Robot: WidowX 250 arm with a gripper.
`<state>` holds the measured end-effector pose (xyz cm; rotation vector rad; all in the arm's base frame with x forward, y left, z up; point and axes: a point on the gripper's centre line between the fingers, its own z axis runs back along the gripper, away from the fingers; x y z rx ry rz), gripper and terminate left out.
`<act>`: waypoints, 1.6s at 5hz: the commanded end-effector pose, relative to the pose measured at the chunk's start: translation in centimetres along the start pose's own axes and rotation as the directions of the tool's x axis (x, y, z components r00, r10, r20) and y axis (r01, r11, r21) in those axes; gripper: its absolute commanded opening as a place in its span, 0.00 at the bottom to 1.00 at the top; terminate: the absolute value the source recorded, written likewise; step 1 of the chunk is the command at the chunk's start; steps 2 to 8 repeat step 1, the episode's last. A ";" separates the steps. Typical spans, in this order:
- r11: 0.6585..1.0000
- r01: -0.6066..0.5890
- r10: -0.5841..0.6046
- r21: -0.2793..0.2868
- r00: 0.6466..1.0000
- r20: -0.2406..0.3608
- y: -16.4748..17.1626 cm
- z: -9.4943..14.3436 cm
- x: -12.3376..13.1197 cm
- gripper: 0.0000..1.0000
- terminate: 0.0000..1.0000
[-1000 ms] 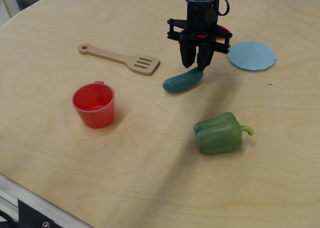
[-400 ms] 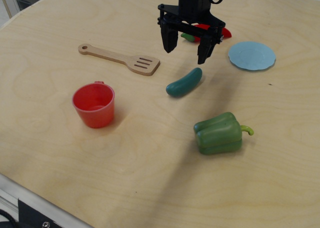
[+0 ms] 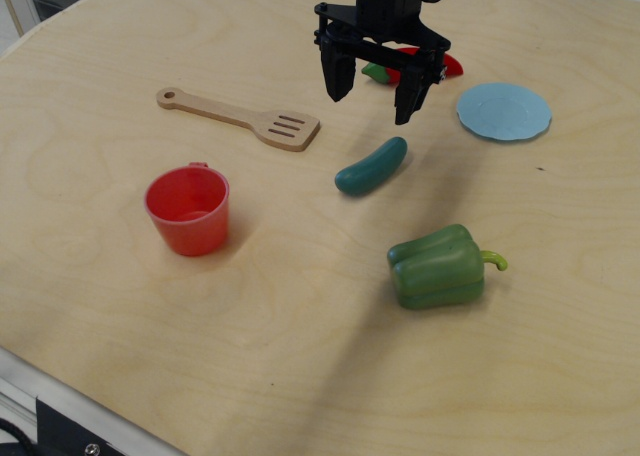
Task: Take cucumber out of cup
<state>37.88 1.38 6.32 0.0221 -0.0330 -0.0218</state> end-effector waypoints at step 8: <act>1.000 -0.005 0.005 0.007 0.996 0.087 0.5 3.4 0.3 1.00 1.00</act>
